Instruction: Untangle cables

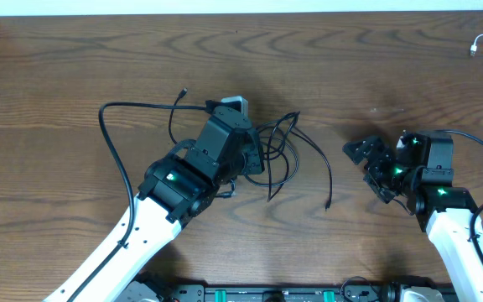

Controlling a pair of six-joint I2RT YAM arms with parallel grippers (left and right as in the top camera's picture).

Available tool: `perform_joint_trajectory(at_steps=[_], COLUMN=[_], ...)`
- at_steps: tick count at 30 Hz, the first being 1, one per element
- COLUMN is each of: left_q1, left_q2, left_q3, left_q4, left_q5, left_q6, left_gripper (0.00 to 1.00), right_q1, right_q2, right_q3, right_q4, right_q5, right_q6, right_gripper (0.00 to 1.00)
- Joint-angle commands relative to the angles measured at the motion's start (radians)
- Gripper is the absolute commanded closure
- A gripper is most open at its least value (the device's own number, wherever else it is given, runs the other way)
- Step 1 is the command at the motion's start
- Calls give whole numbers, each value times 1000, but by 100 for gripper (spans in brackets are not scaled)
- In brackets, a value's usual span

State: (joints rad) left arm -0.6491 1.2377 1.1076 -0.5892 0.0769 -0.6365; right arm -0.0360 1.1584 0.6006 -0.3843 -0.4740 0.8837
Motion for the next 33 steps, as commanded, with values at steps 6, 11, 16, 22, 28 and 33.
perform_joint_trajectory(at_steps=[6, 11, 16, 22, 28, 33], left_q1=[3, 3, 3, 3, 3, 3], left_q2=[-3, -3, 3, 28, 36, 36], left_q3=[10, 9, 9, 9, 9, 9], left_q4=[-26, -46, -59, -65, -64, -62], left_q5=[2, 2, 2, 21, 21, 21], left_q6=[-35, -35, -35, -35, -35, -35], left_gripper=[92, 92, 92, 92, 92, 92], right_q1=[-3, -2, -2, -3, -2, -2], right_q2=[-6, -6, -6, -6, -6, -6], right_q3=[6, 6, 6, 6, 6, 6], right_q4=[8, 14, 13, 62, -2, -55], right_q5=[5, 5, 4, 29, 3, -26], right_q6=[18, 58, 58, 73, 69, -101], right_gripper=[1, 1, 1, 1, 1, 1])
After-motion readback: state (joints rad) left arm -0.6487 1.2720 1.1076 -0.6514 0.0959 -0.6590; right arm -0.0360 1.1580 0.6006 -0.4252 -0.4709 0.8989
